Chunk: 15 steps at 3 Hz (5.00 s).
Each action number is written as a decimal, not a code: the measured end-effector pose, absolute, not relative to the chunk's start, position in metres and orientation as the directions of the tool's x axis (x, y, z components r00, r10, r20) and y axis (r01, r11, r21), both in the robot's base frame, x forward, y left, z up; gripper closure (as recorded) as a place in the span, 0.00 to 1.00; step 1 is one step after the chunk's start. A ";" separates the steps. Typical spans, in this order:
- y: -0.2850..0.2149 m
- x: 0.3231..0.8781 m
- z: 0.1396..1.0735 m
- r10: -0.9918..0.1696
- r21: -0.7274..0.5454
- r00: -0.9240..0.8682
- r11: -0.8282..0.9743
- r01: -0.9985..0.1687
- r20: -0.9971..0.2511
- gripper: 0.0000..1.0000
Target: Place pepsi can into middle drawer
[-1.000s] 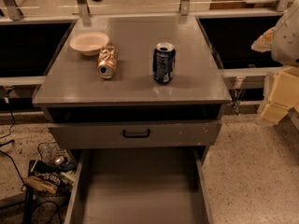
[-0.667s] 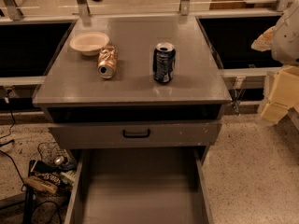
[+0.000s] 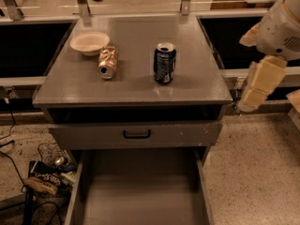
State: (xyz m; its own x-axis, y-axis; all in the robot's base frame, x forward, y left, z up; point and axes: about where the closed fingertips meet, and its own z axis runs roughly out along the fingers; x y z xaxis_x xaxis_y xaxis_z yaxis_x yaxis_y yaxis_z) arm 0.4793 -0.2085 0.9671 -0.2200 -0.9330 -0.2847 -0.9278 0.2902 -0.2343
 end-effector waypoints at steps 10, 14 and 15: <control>-0.109 0.617 0.932 -0.626 0.015 -0.151 0.218 -0.976 -0.765 0.00; -0.040 0.667 0.907 -0.532 0.075 -0.112 0.091 -0.993 -0.839 0.00; -0.046 0.671 0.897 -0.522 0.094 -0.140 0.113 -0.989 -0.841 0.00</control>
Offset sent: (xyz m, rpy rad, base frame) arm 0.0572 0.0229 -0.0284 0.1195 0.0314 0.0543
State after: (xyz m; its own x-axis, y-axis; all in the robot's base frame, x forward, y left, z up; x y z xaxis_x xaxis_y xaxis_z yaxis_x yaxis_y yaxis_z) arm 0.6713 -0.0465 0.8970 -0.1401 -0.5218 -0.8415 -0.9891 0.1133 0.0943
